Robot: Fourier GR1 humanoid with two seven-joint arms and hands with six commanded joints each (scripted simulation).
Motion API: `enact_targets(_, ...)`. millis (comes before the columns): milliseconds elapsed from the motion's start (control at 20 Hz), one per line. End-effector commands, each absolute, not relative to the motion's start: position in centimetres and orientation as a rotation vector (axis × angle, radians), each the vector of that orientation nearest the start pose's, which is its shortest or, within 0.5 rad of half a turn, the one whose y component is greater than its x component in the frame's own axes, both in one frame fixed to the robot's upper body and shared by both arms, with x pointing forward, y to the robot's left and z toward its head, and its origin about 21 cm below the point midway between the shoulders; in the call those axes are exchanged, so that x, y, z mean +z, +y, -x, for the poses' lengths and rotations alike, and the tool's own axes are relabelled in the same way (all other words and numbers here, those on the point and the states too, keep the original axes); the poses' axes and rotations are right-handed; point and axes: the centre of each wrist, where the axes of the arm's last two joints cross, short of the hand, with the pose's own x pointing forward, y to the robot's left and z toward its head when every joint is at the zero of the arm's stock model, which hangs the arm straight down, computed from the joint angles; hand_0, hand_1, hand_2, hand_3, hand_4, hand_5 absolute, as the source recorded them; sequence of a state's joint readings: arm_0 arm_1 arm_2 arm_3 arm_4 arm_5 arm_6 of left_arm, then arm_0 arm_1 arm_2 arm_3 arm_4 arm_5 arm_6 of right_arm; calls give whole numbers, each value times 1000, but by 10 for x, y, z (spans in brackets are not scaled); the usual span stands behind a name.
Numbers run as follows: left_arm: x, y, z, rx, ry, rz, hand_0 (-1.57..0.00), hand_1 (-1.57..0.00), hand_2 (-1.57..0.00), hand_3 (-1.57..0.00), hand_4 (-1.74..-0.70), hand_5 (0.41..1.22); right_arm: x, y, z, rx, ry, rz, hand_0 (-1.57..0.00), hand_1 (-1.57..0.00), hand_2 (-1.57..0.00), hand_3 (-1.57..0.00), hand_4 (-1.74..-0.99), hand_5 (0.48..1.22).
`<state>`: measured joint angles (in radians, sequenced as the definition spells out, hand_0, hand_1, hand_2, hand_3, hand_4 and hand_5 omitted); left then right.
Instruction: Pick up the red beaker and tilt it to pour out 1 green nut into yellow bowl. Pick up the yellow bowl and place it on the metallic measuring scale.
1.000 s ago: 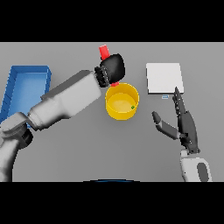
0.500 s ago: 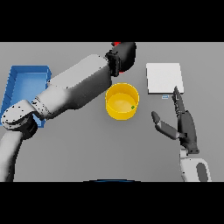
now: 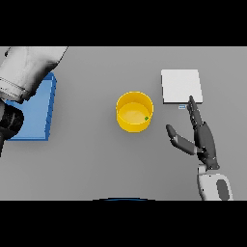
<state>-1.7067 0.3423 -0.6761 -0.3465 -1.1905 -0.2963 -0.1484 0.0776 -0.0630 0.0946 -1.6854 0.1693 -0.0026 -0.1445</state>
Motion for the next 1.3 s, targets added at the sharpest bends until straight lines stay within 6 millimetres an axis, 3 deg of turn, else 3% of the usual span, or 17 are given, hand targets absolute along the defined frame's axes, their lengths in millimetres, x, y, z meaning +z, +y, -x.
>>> enact_targets(0, 354, 104, -470, 2561, 1513, 2036, -1571, -1571, -1571, -1515, -1733, 1221, 11, -226, -230, 248, -1753, 125, 1, 1, 1, 1, -1104, 576)
enact_targets(100, 362, 156, -479, 2598, 1952, 2113, -1571, -1571, -1571, -1507, -1736, 1221, 13, -223, -234, 246, -1743, 108, 1, 1, 1, 1, -1114, 578)
enact_targets(250, 348, 230, -484, 2482, 2571, 2146, -1571, -1571, -1571, -1538, -1738, 1221, 14, -225, -236, 263, -1765, 114, 1, 1, 1, 1, -1118, 595)
enact_targets(400, 308, 277, -485, 2258, 2975, 2291, -1571, -1571, -1571, -1554, -1740, 1221, 13, -225, -239, 293, -1744, 132, 1, 1, 1, 1, -1132, 614)
enact_targets(500, 272, 294, -485, 2101, 3055, 2527, -1571, -1571, -1571, -1560, -1740, 1221, 13, -231, -236, 304, -1754, 129, 1, 1, 1, 1, -1138, 626)
enact_targets(550, 257, 308, -482, 1945, 3203, 2548, -1571, -1571, -1571, -1562, -1740, 1221, 12, -228, -236, 308, -1755, 126, 1, 1, 1, 1, -1142, 628)
enact_targets(750, 211, 330, -473, 1470, 3573, 2746, -1571, -1571, -1571, -1567, -1741, 1221, 14, -227, -238, 315, -1756, 108, 1, 1, 1, 1, -1133, 655)
enact_targets(850, 180, 344, -463, 1304, 3710, 2734, -1571, -1571, -1571, -1569, -1741, 1221, 13, -228, -234, 310, -1764, 104, 1, 1, 1, 1, -1127, 664)
enact_targets(1100, 113, 351, -425, 1074, 3912, 2695, -1571, -1571, -1571, -1570, -1741, 1221, 12, -230, -232, 321, -1762, 118, 1, 1, 1, 1, -1166, 676)
enact_targets(1250, 97, 342, -404, 999, 3981, 2670, -1571, -1571, -1571, -1571, -1741, 1098, 8, -230, -234, 314, -1743, 112, 1, 1, 1, 1, -1171, 677)
